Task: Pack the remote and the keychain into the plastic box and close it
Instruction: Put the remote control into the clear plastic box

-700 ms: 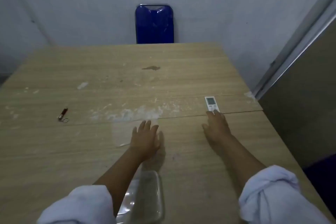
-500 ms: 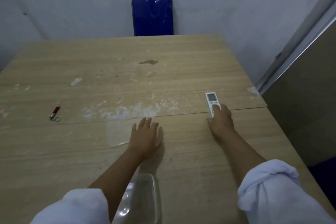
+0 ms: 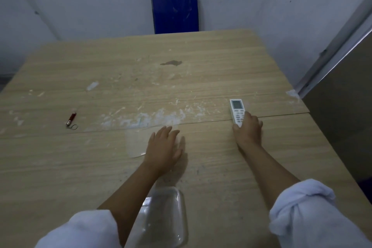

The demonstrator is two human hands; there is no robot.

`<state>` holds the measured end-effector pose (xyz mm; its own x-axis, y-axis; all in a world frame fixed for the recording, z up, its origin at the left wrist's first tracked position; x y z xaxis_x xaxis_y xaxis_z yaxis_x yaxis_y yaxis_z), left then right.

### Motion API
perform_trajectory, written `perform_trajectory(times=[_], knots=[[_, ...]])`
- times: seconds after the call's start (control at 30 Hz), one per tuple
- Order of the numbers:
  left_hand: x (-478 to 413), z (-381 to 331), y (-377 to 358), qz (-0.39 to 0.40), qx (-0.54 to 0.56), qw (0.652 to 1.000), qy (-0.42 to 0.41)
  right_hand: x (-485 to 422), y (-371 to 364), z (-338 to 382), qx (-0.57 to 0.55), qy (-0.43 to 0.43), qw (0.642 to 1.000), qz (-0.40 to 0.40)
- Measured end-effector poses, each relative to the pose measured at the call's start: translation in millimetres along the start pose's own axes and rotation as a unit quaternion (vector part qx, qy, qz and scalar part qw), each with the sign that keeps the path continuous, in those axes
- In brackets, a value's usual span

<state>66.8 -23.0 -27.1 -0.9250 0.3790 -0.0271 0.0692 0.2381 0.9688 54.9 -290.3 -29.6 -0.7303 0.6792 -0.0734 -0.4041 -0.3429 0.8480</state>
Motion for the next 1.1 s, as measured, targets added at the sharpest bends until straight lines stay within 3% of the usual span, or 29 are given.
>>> perform_trajectory(times=[0.33, 0.57, 0.8, 1.1], knots=[[85, 50, 48, -0.078, 0.069, 0.993, 0.061, 110, 15, 53, -0.094, 0.187, 0.974, 0.085], [163, 100, 55, -0.093, 0.133, 0.969, 0.187, 209, 18, 75, -0.093, 0.347, 0.911, 0.202], [199, 122, 41, -0.039, 0.197, 0.940, 0.277, 271, 8, 69, -0.044, 0.400, 0.873, 0.275], [208, 123, 32, -0.017, 0.238, 0.931, 0.277, 292, 1, 83, -0.009, 0.439, 0.849, 0.295]])
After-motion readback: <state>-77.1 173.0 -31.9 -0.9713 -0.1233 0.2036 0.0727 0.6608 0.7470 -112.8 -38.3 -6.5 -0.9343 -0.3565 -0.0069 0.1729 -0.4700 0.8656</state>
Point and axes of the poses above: each hand's wrist, its own x-axis away from the middle knuckle, its own y-axis out of the back of the hand, z = x × y, the point moved 6 cm from there along -x, towards the middle knuckle, and after that the axes turned 8 degrees about -z, right-handed, at the moved point
